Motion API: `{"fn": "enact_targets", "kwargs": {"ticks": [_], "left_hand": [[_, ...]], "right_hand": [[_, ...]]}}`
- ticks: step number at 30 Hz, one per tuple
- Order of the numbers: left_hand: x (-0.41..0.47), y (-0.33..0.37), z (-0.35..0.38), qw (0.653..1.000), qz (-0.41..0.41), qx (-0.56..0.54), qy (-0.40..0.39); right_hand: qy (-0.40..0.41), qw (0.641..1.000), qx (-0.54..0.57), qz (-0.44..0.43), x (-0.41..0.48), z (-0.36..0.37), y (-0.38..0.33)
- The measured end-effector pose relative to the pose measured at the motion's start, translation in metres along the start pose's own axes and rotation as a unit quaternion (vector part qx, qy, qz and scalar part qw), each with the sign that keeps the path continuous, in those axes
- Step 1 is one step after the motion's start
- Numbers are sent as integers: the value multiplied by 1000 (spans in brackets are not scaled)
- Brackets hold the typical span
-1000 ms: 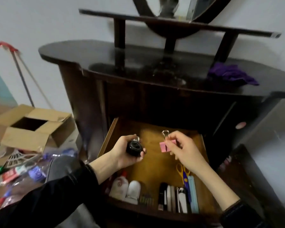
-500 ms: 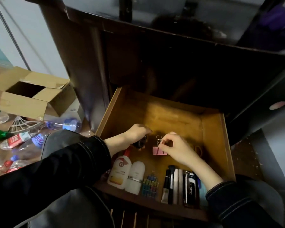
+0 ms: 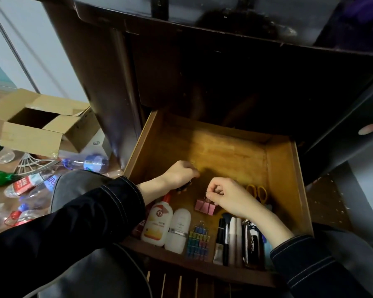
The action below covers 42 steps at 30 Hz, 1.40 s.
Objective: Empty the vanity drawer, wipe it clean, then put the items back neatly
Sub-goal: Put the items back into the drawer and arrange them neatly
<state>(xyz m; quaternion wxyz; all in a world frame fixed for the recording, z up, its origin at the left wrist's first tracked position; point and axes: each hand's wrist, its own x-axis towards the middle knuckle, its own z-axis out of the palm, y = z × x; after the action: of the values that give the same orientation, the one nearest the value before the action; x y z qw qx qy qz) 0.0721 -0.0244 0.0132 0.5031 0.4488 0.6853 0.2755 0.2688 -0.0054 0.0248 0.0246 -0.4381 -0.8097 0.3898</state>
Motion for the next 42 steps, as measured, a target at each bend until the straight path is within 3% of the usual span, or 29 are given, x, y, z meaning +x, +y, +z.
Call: {"fn": "enact_targets", "kwargs": {"ticks": [6, 28, 31, 37, 42], "left_hand": [[1, -2, 1, 999, 21, 43, 4], [3, -5, 1, 999, 13, 35, -11], [2, -2, 2, 1000, 7, 18, -13], [-8, 7, 3, 996, 16, -37, -73], [-17, 14, 6, 990, 46, -32, -126]], "right_hand": [[-29, 1000, -3, -1, -4, 3, -3], [-86, 996, -28, -8, -3, 9, -1], [-57, 998, -15, 15, -3, 10, 0], [131, 987, 84, 40, 3, 1, 4], [104, 980, 172, 15, 2, 1, 2]]}}
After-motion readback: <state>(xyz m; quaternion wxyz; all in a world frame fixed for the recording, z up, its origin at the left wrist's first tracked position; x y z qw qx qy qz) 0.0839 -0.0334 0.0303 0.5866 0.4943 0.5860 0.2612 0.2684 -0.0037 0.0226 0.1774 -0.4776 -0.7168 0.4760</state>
